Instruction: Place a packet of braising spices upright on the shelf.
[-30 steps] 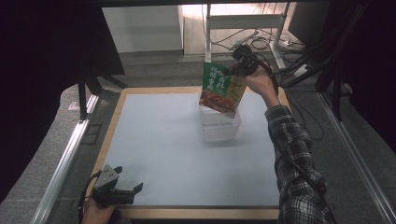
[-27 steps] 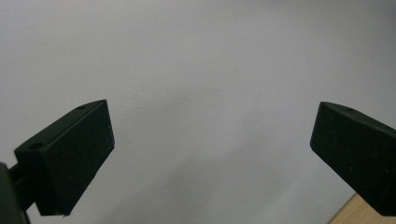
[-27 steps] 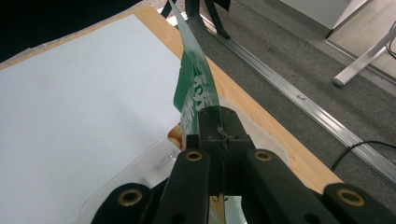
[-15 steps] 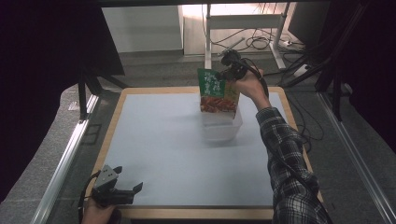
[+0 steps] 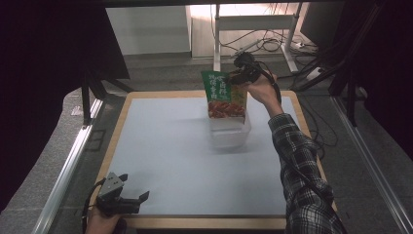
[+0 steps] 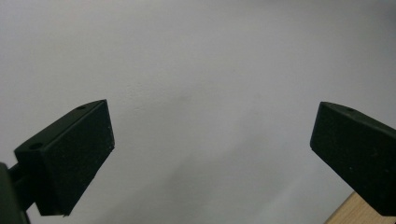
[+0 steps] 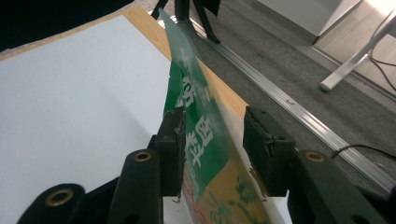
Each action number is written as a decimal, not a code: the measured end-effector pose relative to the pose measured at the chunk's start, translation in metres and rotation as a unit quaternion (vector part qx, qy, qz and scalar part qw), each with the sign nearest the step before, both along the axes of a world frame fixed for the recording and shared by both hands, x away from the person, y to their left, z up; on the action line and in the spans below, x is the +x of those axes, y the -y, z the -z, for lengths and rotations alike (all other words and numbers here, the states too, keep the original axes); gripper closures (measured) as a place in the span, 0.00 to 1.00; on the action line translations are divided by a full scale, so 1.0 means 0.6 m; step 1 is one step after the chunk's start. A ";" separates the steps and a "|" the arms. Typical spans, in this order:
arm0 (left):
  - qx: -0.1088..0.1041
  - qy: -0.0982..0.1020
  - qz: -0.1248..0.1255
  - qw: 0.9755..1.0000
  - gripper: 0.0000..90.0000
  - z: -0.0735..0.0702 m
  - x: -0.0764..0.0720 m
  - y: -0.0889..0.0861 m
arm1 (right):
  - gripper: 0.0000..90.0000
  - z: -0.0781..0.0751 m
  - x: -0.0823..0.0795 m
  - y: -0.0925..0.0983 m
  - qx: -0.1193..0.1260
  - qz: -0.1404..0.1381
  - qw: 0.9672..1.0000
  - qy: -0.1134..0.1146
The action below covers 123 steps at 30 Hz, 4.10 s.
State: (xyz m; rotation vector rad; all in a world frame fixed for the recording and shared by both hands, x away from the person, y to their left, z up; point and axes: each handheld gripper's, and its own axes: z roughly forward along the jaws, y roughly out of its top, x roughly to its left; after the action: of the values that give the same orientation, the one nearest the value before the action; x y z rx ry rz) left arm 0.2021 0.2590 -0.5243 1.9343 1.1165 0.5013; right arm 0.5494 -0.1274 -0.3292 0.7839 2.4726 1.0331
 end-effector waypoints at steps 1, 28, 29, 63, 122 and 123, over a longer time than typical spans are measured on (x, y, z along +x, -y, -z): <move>-0.001 0.000 0.001 1.000 0.00 0.000 0.000 0.000 | 0.61 -0.001 -0.002 0.006 0.007 0.001 1.000 0.005; -0.010 0.024 0.006 1.000 0.00 -0.005 -0.007 0.000 | 0.28 -0.018 -0.024 0.027 0.029 -0.002 0.999 0.020; -0.009 0.024 0.006 1.000 0.00 -0.004 -0.007 0.000 | 0.26 -0.020 -0.026 0.029 0.034 -0.002 0.999 0.020; 0.004 0.012 0.012 1.000 0.00 -0.001 -0.003 0.005 | 0.00 -0.017 -0.082 0.111 0.106 0.027 0.994 0.026; 0.005 0.007 0.007 1.000 0.00 0.000 -0.001 0.007 | 0.00 0.107 -0.279 0.157 0.088 -0.010 0.996 0.016; 0.005 0.007 0.007 1.000 0.00 0.000 -0.001 0.007 | 0.00 0.110 -0.283 0.159 0.086 -0.010 0.996 0.016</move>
State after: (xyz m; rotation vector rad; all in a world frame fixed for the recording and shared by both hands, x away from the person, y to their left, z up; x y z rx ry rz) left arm 0.2015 0.2551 -0.5240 1.9432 1.0935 0.5131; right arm 0.3795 -0.2229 -0.3952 0.7878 2.3935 1.2698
